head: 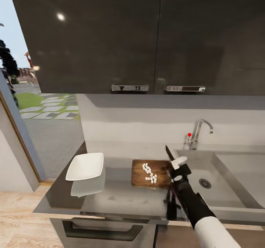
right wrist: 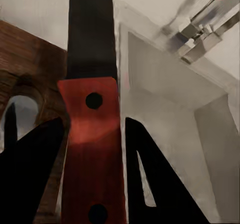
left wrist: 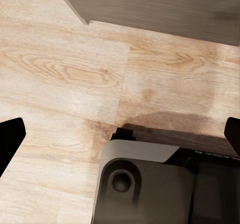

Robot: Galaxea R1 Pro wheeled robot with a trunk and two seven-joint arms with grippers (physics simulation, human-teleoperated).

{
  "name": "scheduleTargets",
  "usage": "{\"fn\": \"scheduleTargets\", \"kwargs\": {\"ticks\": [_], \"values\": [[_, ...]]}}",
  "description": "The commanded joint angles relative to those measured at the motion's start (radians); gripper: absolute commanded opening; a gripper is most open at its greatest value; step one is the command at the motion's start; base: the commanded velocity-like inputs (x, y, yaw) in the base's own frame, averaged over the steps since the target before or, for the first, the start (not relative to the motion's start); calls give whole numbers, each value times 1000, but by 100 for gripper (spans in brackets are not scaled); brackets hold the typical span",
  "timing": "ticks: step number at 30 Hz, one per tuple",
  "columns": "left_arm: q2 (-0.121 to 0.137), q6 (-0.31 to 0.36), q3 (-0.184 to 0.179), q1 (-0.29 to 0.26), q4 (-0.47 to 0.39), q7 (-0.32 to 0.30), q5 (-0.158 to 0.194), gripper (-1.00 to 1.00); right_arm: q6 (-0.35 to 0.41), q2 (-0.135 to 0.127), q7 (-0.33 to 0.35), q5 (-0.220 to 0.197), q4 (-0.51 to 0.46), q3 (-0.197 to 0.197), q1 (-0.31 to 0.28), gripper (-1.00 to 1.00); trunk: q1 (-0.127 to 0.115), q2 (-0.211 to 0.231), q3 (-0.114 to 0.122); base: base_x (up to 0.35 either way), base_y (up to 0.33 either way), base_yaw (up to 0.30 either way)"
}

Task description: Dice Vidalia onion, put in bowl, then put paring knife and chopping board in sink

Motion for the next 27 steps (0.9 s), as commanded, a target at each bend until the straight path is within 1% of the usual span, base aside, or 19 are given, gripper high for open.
{"fn": "scheduleTargets", "kwargs": {"ticks": [1, 3, 4, 6, 8, 9, 10, 11, 14, 19, 20, 23, 24, 27], "values": [[-1, -6, -8, -1, 4, 0, 8, 100, 8, -5, 50, 5, -16, -38, 0, -100, 0, -1, 0, 0, 0, 0], [-1, -6, -8, -1, 3, 0, 8, 100, 8, -14, 119, 5, -29, -89, 0, -100, 0, -1, 0, 0, 0, 0], [-1, -6, -8, -1, 3, 0, 8, 100, 8, -22, 138, 5, -31, -105, 0, -100, 0, -1, 0, 0, 0, 0], [-1, -6, -8, -1, 3, 0, 8, 100, 9, -46, 233, -7, -33, -175, 0, -100, 0, -1, 0, 0, 0, 0], [-1, -6, -8, -1, 3, 0, 8, 100, 8, -57, 338, -13, -34, -260, 0, -100, 0, -1, 0, 0, 0, 0], [-1, -7, -8, -1, 3, 0, 8, 100, 8, -62, 375, -14, -34, -301, 0, -100, 0, -1, 0, 0, 0, 0], [-1, -9, -8, -1, 3, 0, 8, 100, 8, -67, 396, -13, -34, -338, 0, -100, 0, -1, 0, 0, 0, 0], [0, -11, -8, -1, 3, 0, 8, 100, 8, -77, 406, -13, -34, -364, -1, -100, 0, -1, 0, 0, 0, 0], [1, -14, -8, -1, 3, 0, 8, 100, 7, -93, 415, -13, -34, -390, -1, -100, 0, -1, 0, 0, 0, 0], [1, -15, -8, -1, 3, 2, 8, 100, 13, -101, 412, -13, -54, -400, 0, -100, 0, -1, 0, 0, 0, 0], [2, -15, -8, -1, 3, 2, 8, 100, 15, -104, 412, -13, -61, -409, 0, -100, 0, -1, 0, 0, 0, 0], [7, -18, -7, -1, 3, 3, 9, 100, 16, -110, 411, -13, -68, -463, 0, -100, 0, -1, 0, 0, 0, 0], [8, -18, -7, -1, 2, 3, 9, 100, 17, -110, 411, -13, -69, -474, 0, -100, 0, -1, 0, 0, 0, 0], [9, -18, -7, -1, 3, 3, 9, 100, 17, -111, 410, -13, -69, -483, -1, -100, 0, -1, 0, 0, 0, 0]]}}
